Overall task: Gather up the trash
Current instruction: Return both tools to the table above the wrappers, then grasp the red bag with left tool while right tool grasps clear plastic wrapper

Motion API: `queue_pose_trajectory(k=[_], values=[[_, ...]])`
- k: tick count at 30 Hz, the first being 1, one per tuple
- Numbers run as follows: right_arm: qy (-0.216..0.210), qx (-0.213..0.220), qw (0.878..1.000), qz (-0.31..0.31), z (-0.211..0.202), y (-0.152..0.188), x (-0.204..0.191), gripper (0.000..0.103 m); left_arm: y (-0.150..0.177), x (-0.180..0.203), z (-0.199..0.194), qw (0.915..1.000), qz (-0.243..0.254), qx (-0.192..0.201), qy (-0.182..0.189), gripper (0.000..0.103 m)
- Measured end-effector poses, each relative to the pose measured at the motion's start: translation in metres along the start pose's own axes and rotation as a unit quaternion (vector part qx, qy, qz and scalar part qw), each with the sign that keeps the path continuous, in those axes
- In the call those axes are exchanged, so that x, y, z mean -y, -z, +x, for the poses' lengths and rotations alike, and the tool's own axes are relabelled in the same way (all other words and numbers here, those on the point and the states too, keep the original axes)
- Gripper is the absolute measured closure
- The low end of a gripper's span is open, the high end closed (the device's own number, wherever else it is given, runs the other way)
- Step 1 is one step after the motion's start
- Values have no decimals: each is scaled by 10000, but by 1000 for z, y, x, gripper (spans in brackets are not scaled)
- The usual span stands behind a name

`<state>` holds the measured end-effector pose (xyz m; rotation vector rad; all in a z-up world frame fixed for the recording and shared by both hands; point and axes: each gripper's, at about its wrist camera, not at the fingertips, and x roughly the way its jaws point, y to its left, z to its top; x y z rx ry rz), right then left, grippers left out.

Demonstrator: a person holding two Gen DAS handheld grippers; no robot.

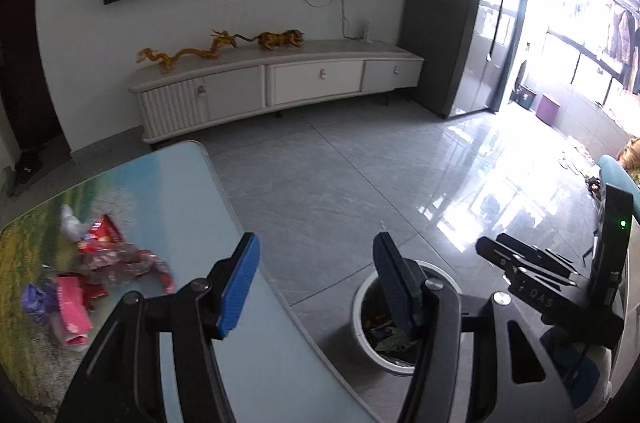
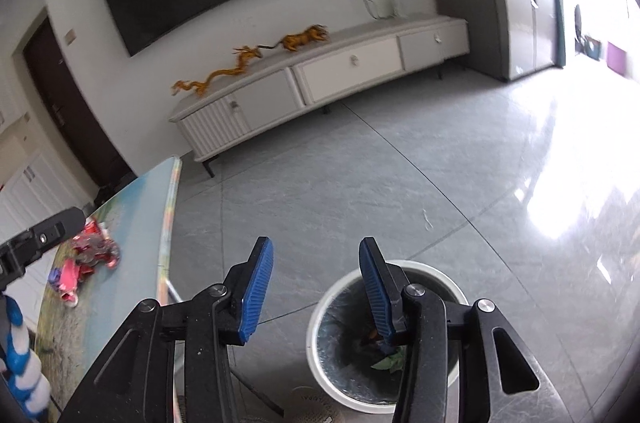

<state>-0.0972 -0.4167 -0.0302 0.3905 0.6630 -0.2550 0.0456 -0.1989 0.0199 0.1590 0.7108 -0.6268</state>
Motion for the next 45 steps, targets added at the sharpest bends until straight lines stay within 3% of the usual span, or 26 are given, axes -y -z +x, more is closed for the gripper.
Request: queue_pose_trajectory(k=[5, 13, 16, 21, 26, 30, 34, 41, 43, 45], values=[[-415, 118, 9970, -641, -14, -13, -58, 61, -6, -66, -59, 9971, -116, 332, -672, 46], [-1261, 316, 9830, -1296, -32, -46, -145, 61, -18, -175, -141, 9805, -444, 572, -1827, 46], [-1581, 399, 9756, -1472, -36, -60, -176, 61, -17, -202, -157, 9763, -610, 604, -1987, 46], [-1898, 236, 9667, -1697, -11, -63, -218, 61, 6, -230, -146, 9775, -957, 455, -1826, 46], [-1980, -354, 9594, -1978, 49, -39, -247, 61, 37, -235, -82, 9865, -967, -79, -1323, 46], [-2018, -913, 9502, -2191, 107, -14, -261, 61, 57, -239, -32, 9868, -1118, -497, -1059, 46], [-2131, -1350, 9414, -2241, 153, 4, -272, 61, 72, -245, -1, 9842, -1216, -771, -1033, 46], [-2349, -1592, 9251, -2523, 198, 17, -302, 61, 89, -251, 23, 9814, -1277, -995, -1033, 47], [-2378, -1646, 9225, -2558, 202, 20, -301, 61, 94, -248, 25, 9814, -1296, -1012, -994, 49], [-2413, -1710, 9197, -2583, 209, 23, -302, 61, 98, -246, 25, 9816, -1313, -1010, -946, 59]])
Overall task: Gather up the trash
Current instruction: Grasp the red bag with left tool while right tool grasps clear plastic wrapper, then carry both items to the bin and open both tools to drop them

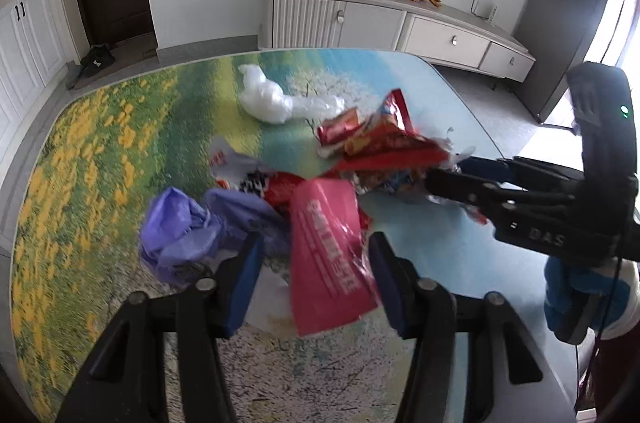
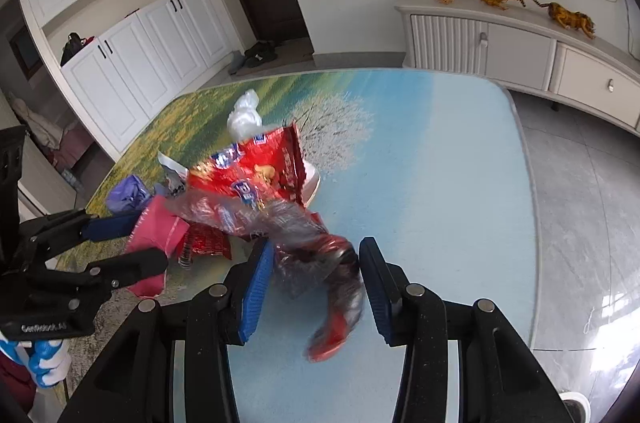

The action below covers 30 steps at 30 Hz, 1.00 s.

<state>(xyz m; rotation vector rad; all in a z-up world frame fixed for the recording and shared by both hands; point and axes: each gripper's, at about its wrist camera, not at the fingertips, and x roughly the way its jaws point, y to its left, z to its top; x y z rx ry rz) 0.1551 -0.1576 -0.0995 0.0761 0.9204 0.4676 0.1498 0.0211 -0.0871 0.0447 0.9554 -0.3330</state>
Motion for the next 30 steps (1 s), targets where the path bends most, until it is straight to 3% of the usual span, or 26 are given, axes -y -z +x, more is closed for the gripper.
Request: queue_pose_trajectory(k=[1, 3, 5, 14, 30], values=[[-32, -5, 10000, 0, 1, 1, 1, 61, 2, 1, 0, 10000, 4, -8, 42, 62], [-101, 19, 9999, 38, -3, 7, 3, 79, 5, 4, -1, 10000, 20, -7, 88, 67], [-145, 55, 9998, 105, -9, 13, 6, 82, 8, 6, -3, 9999, 53, 38, 96, 68], [-216, 406, 9983, 347, -60, 44, -3, 84, 19, 4, -38, 9980, -160, 403, 465, 70], [-168, 1361, 9896, 440, -174, 74, -37, 84, 26, 39, -132, 9920, 170, 1189, 401, 70]])
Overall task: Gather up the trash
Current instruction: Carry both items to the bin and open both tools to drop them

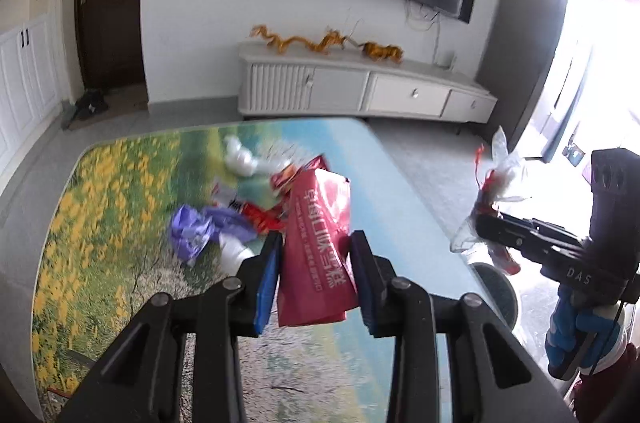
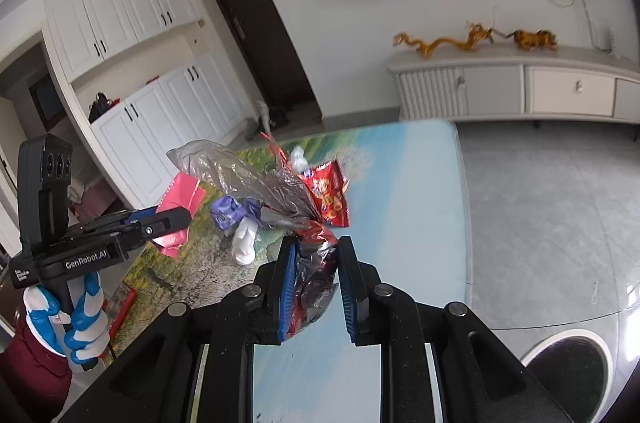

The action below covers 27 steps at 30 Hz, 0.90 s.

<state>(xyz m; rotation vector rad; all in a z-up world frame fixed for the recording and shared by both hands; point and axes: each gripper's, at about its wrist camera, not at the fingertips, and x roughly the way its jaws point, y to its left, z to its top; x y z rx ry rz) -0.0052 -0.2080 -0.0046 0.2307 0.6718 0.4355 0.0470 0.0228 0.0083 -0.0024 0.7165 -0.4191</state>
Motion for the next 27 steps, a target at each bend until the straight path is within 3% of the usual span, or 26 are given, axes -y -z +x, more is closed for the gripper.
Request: queue_pose_trajectory(k=[6, 14, 27], values=[[404, 296, 9986, 164, -49, 12, 12, 84, -8, 45, -20, 9984, 389, 225, 343, 70], [1181, 609, 9887, 689, -111, 34, 59, 84, -12, 120, -11, 9917, 915, 164, 884, 70], [2113, 1105, 9605, 1435, -185, 50, 136, 84, -35, 259, 32, 9680, 1910, -66, 1628, 70]])
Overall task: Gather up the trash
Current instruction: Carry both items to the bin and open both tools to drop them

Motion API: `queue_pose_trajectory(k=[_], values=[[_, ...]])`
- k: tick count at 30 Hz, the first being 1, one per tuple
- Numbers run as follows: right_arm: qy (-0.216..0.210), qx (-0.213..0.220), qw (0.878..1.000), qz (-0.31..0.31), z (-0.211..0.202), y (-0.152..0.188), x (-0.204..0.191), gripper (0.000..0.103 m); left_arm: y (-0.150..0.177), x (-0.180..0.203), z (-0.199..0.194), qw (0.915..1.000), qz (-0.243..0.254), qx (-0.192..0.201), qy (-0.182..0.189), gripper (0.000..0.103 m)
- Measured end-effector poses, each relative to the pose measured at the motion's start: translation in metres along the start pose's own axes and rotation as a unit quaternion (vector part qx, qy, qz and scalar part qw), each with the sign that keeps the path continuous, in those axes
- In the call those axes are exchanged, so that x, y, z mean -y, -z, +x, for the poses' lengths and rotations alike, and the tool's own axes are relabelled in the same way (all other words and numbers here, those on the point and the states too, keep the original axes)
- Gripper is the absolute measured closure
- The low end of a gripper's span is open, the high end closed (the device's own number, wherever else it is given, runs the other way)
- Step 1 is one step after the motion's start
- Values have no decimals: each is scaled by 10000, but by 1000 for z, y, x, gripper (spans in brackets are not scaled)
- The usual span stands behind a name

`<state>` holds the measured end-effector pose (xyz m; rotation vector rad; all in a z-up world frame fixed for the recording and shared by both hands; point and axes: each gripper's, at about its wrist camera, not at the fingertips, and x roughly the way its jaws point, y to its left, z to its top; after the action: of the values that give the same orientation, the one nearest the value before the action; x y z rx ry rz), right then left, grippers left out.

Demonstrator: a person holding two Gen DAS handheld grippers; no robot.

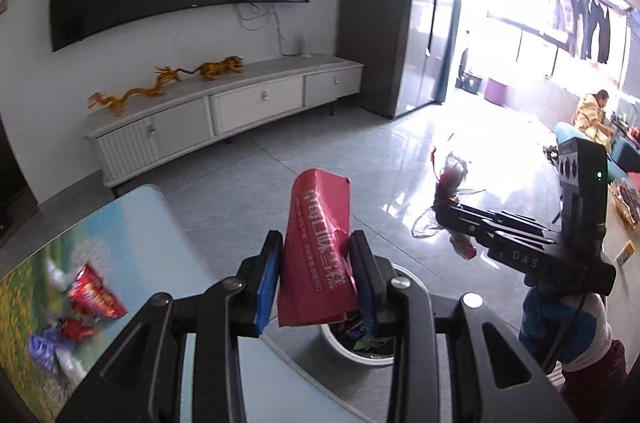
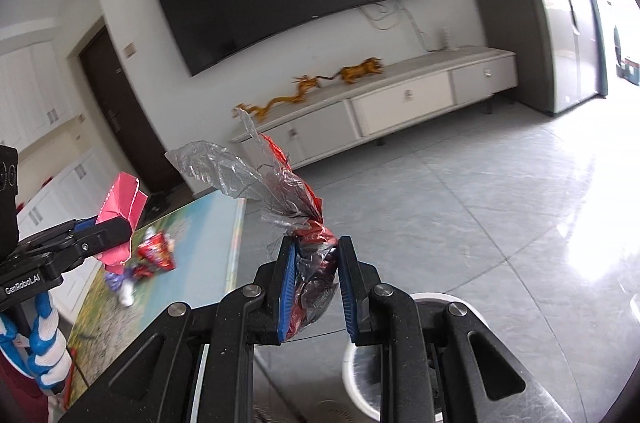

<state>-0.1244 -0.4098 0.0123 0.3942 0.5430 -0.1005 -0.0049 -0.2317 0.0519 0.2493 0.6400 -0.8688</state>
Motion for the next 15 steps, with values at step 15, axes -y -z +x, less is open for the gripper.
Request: queue_pose_trajectory(k=[15], values=[[876, -1516, 9765, 1260, 99, 77, 130, 80, 32, 53, 195, 9828, -114, -1713, 684, 67]])
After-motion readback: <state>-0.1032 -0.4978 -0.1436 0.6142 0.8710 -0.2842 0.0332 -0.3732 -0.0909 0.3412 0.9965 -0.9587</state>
